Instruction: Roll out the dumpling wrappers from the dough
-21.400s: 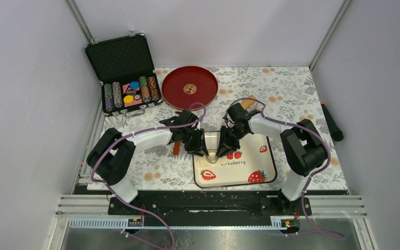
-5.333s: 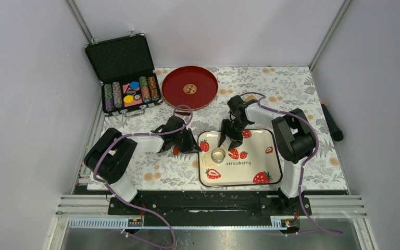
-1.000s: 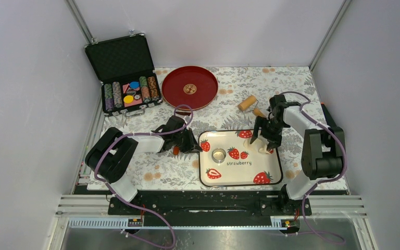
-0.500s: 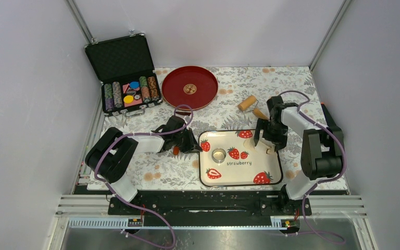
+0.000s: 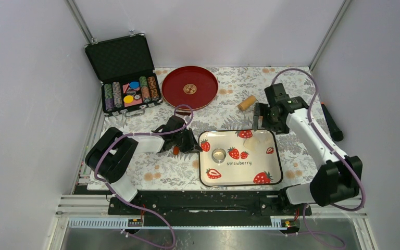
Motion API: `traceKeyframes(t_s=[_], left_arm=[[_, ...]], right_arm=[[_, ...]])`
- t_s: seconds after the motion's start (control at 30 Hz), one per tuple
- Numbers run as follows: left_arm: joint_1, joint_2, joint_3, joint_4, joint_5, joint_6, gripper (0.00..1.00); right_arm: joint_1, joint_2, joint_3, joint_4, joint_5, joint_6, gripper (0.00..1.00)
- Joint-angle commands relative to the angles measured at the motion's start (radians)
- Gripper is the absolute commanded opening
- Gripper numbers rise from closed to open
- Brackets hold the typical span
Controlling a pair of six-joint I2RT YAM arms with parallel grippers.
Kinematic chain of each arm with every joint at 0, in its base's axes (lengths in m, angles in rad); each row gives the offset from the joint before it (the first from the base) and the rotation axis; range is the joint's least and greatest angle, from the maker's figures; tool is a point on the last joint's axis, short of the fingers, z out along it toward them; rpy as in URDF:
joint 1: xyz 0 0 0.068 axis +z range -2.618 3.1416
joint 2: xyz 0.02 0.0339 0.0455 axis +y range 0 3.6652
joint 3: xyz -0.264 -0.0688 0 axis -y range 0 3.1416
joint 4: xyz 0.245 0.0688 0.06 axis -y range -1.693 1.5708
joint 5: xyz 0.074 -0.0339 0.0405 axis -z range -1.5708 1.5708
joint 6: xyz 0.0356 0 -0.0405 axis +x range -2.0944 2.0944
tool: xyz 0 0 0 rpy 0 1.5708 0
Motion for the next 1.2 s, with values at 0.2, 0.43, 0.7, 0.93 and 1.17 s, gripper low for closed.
traceKeyframes(t_s=[0.2, 0.43, 0.7, 0.93, 1.17], left_arm=[[-0.02, 0.065, -0.029, -0.115, -0.082, 0.052, 0.0], [-0.02, 0.061, -0.031, -0.104, -0.083, 0.052, 0.0], [-0.021, 0.063, -0.029, -0.103, -0.085, 0.051, 0.0], [-0.021, 0.065, -0.029, -0.103, -0.084, 0.051, 0.0], [-0.021, 0.064, -0.029, -0.103, -0.086, 0.049, 0.0]], right_arm=[[0.014, -0.085, 0.231, -0.171, -0.014, -0.002, 1.0], [0.022, -0.11, 0.239, -0.174, -0.091, 0.012, 1.0], [0.035, -0.092, 0.093, -0.084, -0.258, 0.053, 0.97], [0.129, 0.001, 0.002, 0.006, -0.354, 0.108, 0.91], [0.24, 0.138, -0.001, 0.076, -0.4, 0.164, 0.74]])
